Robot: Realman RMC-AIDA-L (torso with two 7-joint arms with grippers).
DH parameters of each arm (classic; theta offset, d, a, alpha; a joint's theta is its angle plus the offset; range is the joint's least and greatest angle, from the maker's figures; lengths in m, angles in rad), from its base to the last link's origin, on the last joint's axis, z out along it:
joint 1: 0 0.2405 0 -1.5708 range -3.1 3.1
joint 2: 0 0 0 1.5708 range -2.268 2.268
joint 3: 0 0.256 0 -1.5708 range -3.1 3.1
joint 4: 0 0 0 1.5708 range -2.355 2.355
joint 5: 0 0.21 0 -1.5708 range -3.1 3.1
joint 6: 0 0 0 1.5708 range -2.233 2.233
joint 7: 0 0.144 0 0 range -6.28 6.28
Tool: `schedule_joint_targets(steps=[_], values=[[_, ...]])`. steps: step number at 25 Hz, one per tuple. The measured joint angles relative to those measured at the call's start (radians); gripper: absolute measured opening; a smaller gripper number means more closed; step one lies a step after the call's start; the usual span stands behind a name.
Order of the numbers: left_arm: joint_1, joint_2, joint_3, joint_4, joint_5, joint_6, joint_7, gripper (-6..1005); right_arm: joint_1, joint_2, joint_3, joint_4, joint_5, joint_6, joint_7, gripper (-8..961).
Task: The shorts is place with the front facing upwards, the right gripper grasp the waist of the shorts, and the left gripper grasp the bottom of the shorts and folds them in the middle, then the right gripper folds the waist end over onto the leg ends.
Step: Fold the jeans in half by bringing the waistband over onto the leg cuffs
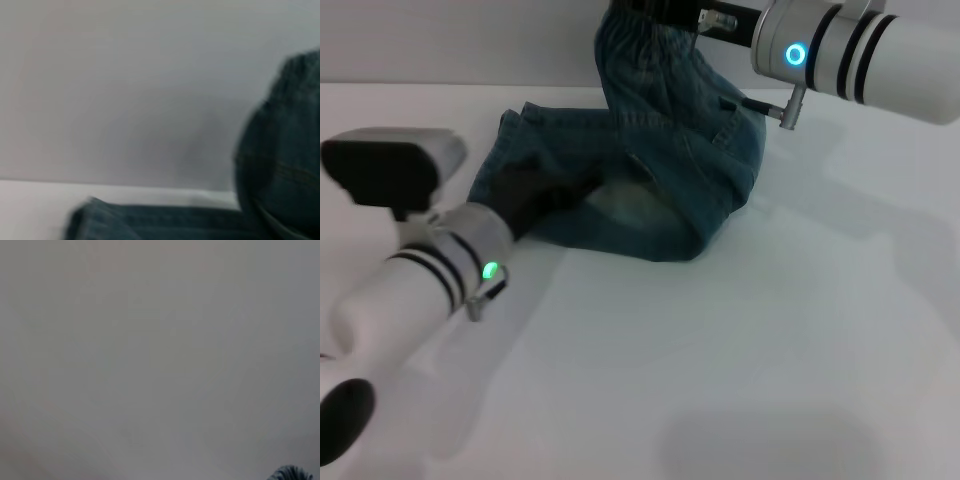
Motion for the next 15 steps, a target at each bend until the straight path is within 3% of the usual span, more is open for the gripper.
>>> schedule_joint_targets(steps=[5, 15], values=[[-0.079, -0.002, 0.102, 0.054, 0.000, 0.031, -0.072, 861, -0.001, -0.004, 0.008, 0.004, -0.001, 0.002, 0.001, 3], [-0.145, -0.009, 0.241, 0.093, 0.000, 0.118, -0.181, 861, 0.010, -0.004, 0.008, 0.005, 0.003, 0.000, 0.001, 3]])
